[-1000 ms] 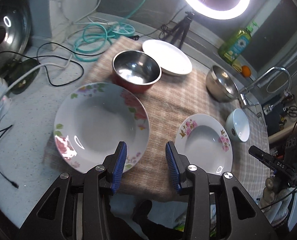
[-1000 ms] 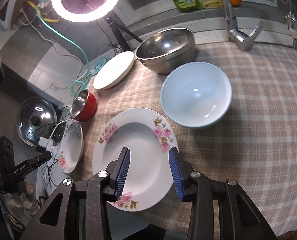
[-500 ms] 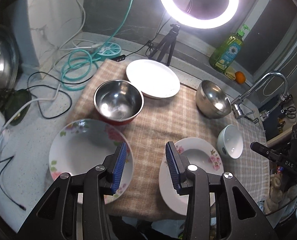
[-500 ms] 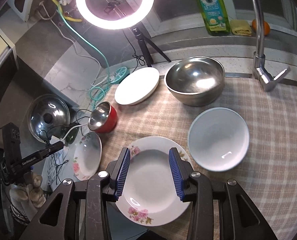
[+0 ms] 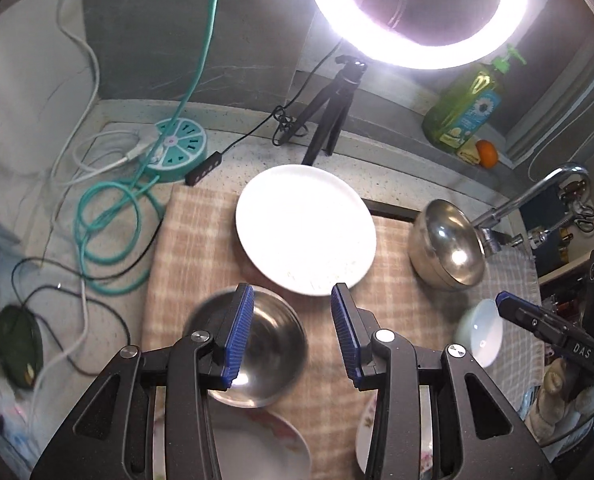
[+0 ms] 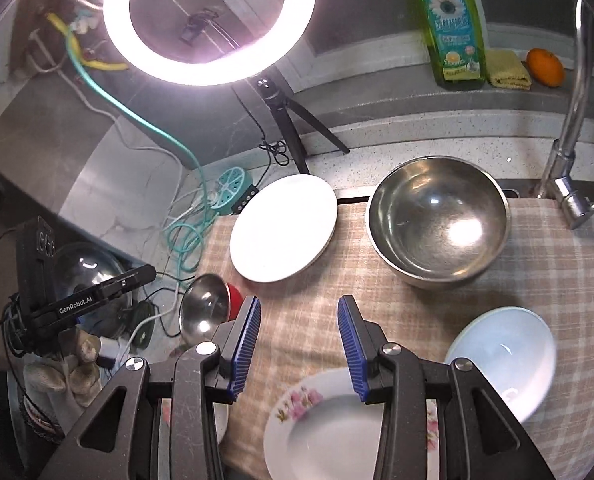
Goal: Organize plates and bowls
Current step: 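Move the right tool to the rim of the plain white leaf-print plate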
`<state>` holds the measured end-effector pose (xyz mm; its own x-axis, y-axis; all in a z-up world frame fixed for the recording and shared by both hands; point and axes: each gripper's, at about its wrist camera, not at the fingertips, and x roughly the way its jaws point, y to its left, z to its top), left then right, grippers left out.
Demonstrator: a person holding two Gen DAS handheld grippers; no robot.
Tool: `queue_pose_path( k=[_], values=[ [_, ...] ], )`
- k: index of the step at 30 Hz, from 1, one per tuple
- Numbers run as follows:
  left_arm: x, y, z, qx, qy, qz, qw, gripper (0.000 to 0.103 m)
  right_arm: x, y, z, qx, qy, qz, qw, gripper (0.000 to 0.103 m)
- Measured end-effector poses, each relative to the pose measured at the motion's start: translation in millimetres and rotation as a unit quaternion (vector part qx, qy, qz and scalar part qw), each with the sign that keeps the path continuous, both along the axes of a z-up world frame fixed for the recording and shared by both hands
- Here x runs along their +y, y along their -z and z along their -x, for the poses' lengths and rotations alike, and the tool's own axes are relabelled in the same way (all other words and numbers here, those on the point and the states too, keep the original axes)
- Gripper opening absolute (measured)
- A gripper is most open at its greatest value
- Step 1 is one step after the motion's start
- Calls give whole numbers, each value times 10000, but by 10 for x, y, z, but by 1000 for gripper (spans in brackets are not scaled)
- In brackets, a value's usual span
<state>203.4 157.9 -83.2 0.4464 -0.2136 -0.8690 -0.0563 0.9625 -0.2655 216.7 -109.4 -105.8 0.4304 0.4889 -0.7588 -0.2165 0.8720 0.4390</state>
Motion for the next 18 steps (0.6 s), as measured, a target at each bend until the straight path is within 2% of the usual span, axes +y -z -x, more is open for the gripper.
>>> queue_pose_path(
  k=[2, 7, 12, 18],
  values=[
    [31, 97, -176, 148, 76, 94, 9998, 39, 80, 90, -134, 138, 90, 17, 9999, 37],
    [103, 394, -579, 447, 272, -96, 9986, 39, 275, 380, -476, 571, 273, -2, 9980, 37],
    [205, 688, -888, 813, 354, 3, 9961, 39, 405, 644, -720, 879, 459, 41, 9951, 37],
    [319, 883, -1107, 954, 348, -60, 9948, 39, 533, 842, -896, 1104, 618, 145, 9919, 36]
  ],
)
